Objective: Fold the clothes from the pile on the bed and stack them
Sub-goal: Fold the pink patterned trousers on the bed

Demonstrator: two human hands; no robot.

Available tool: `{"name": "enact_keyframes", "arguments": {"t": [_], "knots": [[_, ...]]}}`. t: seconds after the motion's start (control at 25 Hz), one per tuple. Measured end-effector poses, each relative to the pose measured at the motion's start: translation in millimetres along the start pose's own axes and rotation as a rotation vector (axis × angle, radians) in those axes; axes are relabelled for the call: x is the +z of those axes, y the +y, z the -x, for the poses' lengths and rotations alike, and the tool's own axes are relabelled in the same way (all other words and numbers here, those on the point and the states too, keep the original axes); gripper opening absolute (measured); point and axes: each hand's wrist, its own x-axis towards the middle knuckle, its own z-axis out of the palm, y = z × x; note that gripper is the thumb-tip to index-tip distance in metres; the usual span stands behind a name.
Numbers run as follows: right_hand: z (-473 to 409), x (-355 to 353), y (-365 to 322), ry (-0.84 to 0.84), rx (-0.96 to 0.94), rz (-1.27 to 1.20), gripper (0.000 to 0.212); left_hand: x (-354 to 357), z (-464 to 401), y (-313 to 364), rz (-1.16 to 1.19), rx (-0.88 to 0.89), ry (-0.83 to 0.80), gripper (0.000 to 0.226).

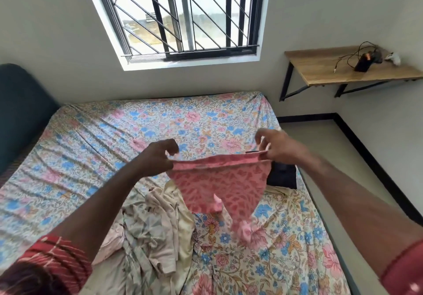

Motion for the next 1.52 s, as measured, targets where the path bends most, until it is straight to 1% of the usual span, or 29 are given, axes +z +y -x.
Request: {"name": "enact_keyframes", "arguments": {"t": [0.04, 0.08, 0.12, 0.2, 0.24, 0.28, 0.32, 0.36, 0.4, 0.48, 0.56, 0.64, 0.68, 0.72, 0.76, 0.8, 0.84, 0.88, 0.96, 1.0, 1.04, 1.12, 1.16, 1.2, 1.28, 1.4, 1.44, 1.48, 1.52], "knots": [[0.5, -5.3, -5.0, -0.04, -0.07, 0.05, 0.042, 4.8, 9.5, -4.3, -0.01, 0.158, -0.022, 0.038], [1.7, -9.7, -10.5, -0.091, -0.155, 0.128, 0.042, 10.4, 20.0, -7.9, -0.04, 0.295, -0.053, 0.041], [2.4, -12.0, -14.4, -0.147, -0.231, 0.226, 0.042, 15.3, 30.9, -8.9, -0.109, 0.389, -0.101, 0.039], [0.9, -14.1, -17.3, -0.232, -0.342, 0.431, 0.036, 29.7, 50.4, -6.1, -0.338, 0.512, -0.237, 0.028], [-2.2, -14.7, -16.8, -0.243, -0.396, 0.518, 0.032, 38.6, 58.0, -2.8, -0.454, 0.567, -0.298, 0.026], [-4.7, -14.8, -16.7, -0.233, -0.465, 0.604, 0.027, 46.7, 62.8, -2.1, -0.517, 0.607, -0.341, 0.026], [-6.2, -14.6, -19.0, -0.218, -0.533, 0.701, 0.023, 51.4, 63.8, -4.1, -0.521, 0.62, -0.362, 0.025], [-5.8, -14.1, -22.9, -0.214, -0.596, 0.785, 0.023, 51.4, 61.2, -7.5, -0.487, 0.591, -0.341, 0.024], [-3.8, -14.2, -29.2, -0.228, -0.652, 0.853, 0.027, 47.4, 55.8, -11.3, -0.444, 0.525, -0.283, 0.025], [4.1, -14.9, -41.1, -0.324, -0.691, 0.943, 0.038, 33.4, 42.3, -21.9, -0.376, 0.37, -0.097, 0.027], [12.1, -10.6, -45.1, -0.41, -0.641, 0.947, 0.033, 19.0, 31.3, -26.1, -0.359, 0.231, 0.117, 0.022], [12.3, -4.1, -39.6, -0.398, -0.597, 0.911, 0.028, 7.6, 25.9, -22.9, -0.377, 0.147, 0.279, 0.015], [12.0, -2.6, -35.5, -0.384, -0.573, 0.891, 0.029, 2.4, 25.0, -20.5, -0.368, 0.118, 0.337, 0.017], [12.0, -3.3, -30.9, -0.374, -0.547, 0.857, 0.033, -1.9, 25.7, -21.3, -0.348, 0.101, 0.38, 0.025], [12.2, -7.3, -28.2, -0.367, -0.529, 0.802, 0.042, -5.7, 27.3, -24.9, -0.33, 0.099, 0.402, 0.035], [12.8, -13.3, -27.0, -0.365, -0.515, 0.744, 0.054, -7.9, 29.8, -29.9, -0.329, 0.109, 0.399, 0.044], [12.8, -18.9, -26.9, -0.356, -0.502, 0.676, 0.061, -9.6, 32.7, -36.1, -0.336, 0.124, 0.377, 0.05], [12.6, -24.1, -28.0, -0.348, -0.476, 0.609, 0.061, -11.3, 35.6, -41.0, -0.336, 0.142, 0.341, 0.052], [8.9, -28.9, -33.0, -0.357, -0.402, 0.465, 0.044, -14.6, 37.6, -46.8, -0.334, 0.162, 0.286, 0.049], [5.7, -30.0, -35.1, -0.366, -0.366, 0.394, 0.036, -16.0, 36.7, -48.0, -0.331, 0.165, 0.283, 0.046], [2.7, -31.2, -36.3, -0.386, -0.331, 0.325, 0.031, -17.9, 36.1, -48.4, -0.313, 0.158, 0.286, 0.04], [-1.6, -36.3, -34.2, -0.412, -0.267, 0.153, 0.025, -25.8, 36.8, -48.9, -0.199, 0.129, 0.263, 0.022], [-4.5, -41.5, -32.4, -0.401, -0.248, 0.076, 0.021, -32.3, 37.5, -50.2, -0.126, 0.123, 0.217, 0.012], [-7.5, -47.4, -29.7, -0.382, -0.237, 0.016, 0.017, -40.1, 38.5, -52.0, -0.061, 0.126, 0.148, 0.01], [-14.7, -61.5, -32.4, -0.384, -0.281, -0.059, 0.008, -62.9, 40.0, -56.0, 0.093, 0.128, -0.03, 0.017], [-27.5, -76.6, -48.0, -0.397, -0.362, -0.2, 0.038, -101.5, 36.8, -58.6, 0.412, 0.139, -0.293, 0.037], [-33.7, -80.6, -52.6, -0.396, -0.353, -0.269, 0.041, -113.6, 30.9, -60.1, 0.487, 0.129, -0.365, 0.044], [-42.4, -83.4, -56.6, -0.4, -0.345, -0.316, 0.039, -124.3, 23.5, -59.7, 0.528, 0.115, -0.409, 0.049], [-50.8, -82.3, -59.7, -0.411, -0.331, -0.308, 0.037, -131.5, 16.3, -58.4, 0.523, 0.095, -0.414, 0.048]]}}
